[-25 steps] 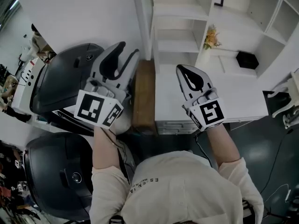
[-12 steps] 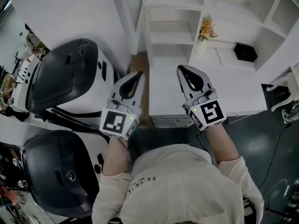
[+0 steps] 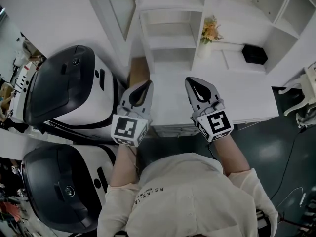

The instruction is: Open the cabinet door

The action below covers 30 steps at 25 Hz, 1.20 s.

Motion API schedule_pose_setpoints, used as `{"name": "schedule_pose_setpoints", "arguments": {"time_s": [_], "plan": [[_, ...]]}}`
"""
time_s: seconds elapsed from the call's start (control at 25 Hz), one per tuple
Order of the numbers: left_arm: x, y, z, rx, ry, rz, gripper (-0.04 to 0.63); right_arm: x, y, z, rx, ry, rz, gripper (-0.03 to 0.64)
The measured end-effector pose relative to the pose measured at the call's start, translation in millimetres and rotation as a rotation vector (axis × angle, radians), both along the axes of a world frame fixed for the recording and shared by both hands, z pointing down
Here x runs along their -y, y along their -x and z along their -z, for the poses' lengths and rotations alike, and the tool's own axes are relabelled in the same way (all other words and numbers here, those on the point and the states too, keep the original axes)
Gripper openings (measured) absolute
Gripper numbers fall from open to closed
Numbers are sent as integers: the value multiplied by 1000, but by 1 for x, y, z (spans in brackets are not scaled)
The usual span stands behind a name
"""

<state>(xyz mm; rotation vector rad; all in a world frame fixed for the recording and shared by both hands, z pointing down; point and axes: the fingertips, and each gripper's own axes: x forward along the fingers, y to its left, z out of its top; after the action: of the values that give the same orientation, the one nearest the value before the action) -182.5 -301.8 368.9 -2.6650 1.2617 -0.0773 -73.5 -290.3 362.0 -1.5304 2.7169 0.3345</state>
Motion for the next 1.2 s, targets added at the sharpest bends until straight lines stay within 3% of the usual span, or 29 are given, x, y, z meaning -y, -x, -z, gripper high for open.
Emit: {"name": "schedule_pose_setpoints", "arguments": {"time_s": [0.52, 0.88, 1.2], "plan": [[22, -18, -7, -1, 27, 20, 3, 19, -18, -8, -12, 29, 0, 14], [20, -29, -7, 33, 13, -37, 3, 21, -14, -8, -12, 17, 36, 14], [20, -28, -7, -2, 21, -46, 3, 20, -21, -11, -11, 26, 30, 14]]}}
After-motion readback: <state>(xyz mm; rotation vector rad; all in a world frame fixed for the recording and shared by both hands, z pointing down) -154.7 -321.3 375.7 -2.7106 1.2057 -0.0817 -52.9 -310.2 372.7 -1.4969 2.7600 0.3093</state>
